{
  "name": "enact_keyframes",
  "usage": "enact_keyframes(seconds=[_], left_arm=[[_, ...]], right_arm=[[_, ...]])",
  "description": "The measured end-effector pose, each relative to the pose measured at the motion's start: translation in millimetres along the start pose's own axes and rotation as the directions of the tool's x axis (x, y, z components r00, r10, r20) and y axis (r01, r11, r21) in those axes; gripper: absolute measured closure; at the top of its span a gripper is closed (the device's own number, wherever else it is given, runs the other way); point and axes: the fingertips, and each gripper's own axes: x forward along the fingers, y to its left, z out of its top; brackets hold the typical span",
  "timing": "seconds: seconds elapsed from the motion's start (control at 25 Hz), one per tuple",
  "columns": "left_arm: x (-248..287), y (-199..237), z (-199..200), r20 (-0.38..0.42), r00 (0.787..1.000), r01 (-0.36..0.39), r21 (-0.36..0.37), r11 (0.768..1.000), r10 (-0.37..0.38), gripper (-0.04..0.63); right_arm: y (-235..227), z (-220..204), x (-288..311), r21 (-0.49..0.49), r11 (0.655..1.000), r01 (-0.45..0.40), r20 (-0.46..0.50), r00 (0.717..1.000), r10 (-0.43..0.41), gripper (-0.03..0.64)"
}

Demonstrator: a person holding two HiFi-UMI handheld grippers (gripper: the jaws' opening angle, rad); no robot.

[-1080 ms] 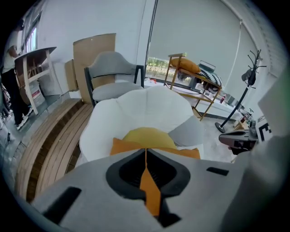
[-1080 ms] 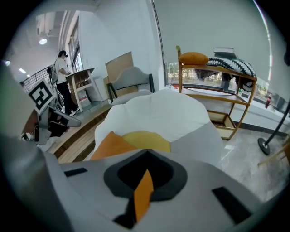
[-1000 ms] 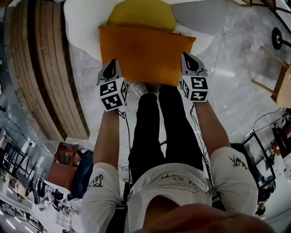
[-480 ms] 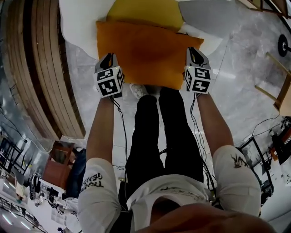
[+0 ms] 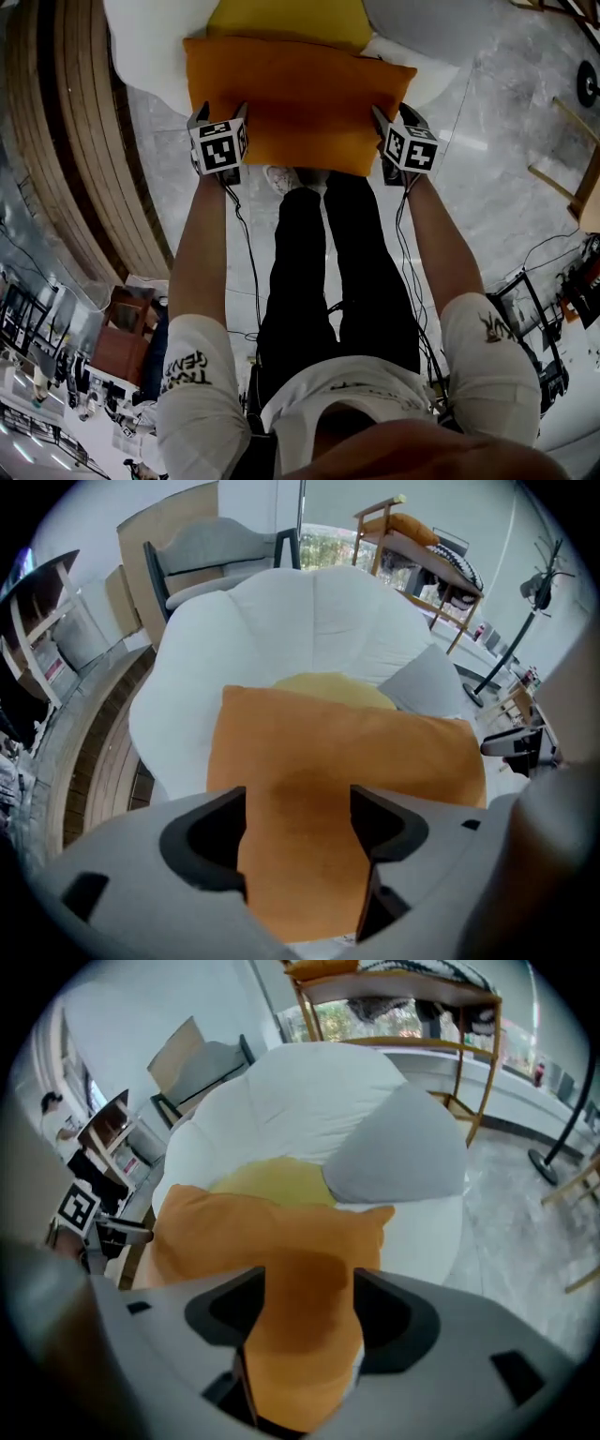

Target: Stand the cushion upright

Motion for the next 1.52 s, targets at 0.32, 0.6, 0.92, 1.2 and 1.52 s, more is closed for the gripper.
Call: enact_keyframes(seconds=[0.32,0.6,0.92,1.2,1.52], left_arm=[[23,22,-18,-0.126,0.992,-0.013,-0.129,0.992,-0.003,0.227],[25,17,-24,-0.211,0.977,-0.012,-0.09,0.996,-0.007,0.354],[-5,12,-37,-0.177,0.983,0.044,0.01,0.999,-0.041,0.572],[-45,0,-35,-0.104,0.993,0.056,-0.02,0.998,-0.057,0.572],[-74,-17,18,0.011,0.997,0.083,-0.058,0.995,-0.082,0.572]], right_arm=[[-16,-38,26,0.183,0.983,-0.008,-0.066,0.998,0.02,0.333],[-5,-38,31,0.101,0.989,-0.108,-0.194,0.973,0.126,0.487],[18,-45,2,0.026,0.986,-0.167,-0.15,0.974,0.169,0.566],[19,-25,-30,-0.036,0.974,-0.225,-0.148,0.965,0.217,0.568],[5,52,-63,-0.093,0.977,-0.191,-0.081,0.98,0.183,0.568]])
